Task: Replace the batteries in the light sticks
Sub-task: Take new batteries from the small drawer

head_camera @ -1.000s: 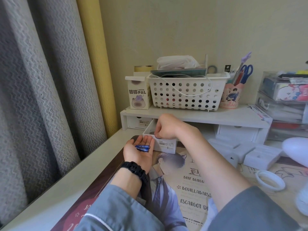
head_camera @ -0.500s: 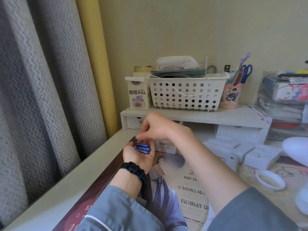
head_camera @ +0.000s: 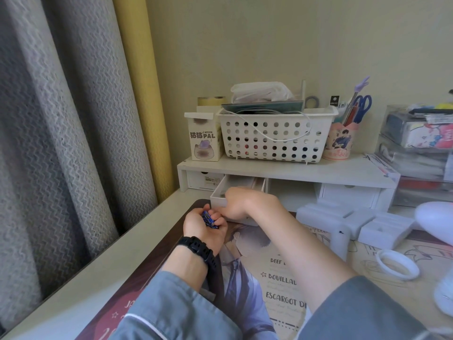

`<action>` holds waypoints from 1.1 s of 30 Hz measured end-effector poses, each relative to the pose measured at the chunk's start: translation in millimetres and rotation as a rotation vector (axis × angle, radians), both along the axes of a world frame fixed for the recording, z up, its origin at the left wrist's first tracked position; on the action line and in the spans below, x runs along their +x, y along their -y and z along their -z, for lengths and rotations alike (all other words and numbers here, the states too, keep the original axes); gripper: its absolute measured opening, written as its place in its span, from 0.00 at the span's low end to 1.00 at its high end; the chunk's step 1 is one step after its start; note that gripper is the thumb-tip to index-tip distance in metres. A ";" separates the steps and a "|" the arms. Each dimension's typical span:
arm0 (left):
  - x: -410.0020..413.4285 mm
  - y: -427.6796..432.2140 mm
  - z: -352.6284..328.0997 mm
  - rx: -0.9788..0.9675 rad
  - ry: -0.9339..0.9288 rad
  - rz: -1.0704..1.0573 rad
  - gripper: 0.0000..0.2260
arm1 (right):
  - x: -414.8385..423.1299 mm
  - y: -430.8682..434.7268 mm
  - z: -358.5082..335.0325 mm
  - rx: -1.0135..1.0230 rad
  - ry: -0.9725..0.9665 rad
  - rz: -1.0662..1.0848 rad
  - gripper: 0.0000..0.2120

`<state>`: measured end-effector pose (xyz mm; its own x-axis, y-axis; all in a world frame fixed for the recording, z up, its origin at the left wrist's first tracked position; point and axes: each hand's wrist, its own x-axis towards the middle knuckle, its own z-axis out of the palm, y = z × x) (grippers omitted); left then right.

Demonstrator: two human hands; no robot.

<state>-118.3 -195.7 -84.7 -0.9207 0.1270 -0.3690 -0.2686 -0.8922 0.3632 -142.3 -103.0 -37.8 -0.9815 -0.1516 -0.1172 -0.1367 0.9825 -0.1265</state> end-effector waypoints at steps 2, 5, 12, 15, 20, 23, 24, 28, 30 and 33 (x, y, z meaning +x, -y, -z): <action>1.0 -0.7 0.0 -0.019 -0.007 0.015 0.13 | -1.1 -1.0 0.6 0.011 -0.009 -0.003 0.11; 0.5 -1.6 -0.2 -0.070 -0.010 0.040 0.12 | 1.3 0.7 -2.7 -0.018 0.007 -0.035 0.11; 2.0 -2.7 -1.8 -0.091 -0.006 0.065 0.12 | 4.4 3.0 -2.5 -0.156 -0.020 -0.039 0.17; 3.5 -3.2 -2.6 -0.091 -0.001 0.063 0.11 | -0.5 2.6 1.4 -0.205 -0.038 -0.031 0.18; 4.5 -3.9 -3.5 -0.086 0.000 0.054 0.11 | 1.7 1.6 1.5 -0.192 -0.037 -0.011 0.12; 4.6 -3.7 -3.2 -0.081 0.001 0.054 0.12 | 0.7 1.3 1.5 -0.196 -0.033 -0.016 0.11; 4.7 -3.5 -3.0 -0.080 0.001 0.056 0.12 | 0.0 1.2 1.4 -0.204 -0.026 -0.017 0.11; 5.9 -3.5 -4.1 -0.084 0.003 0.056 0.12 | 1.1 2.6 1.2 -0.189 -0.018 -0.017 0.12; 6.6 -3.4 -4.8 -0.085 0.007 0.052 0.12 | 0.6 3.5 2.3 -0.185 -0.021 -0.008 0.12; 6.9 -3.3 -4.8 -0.086 0.010 0.053 0.12 | -0.9 2.9 3.2 -0.213 -0.024 -0.003 0.12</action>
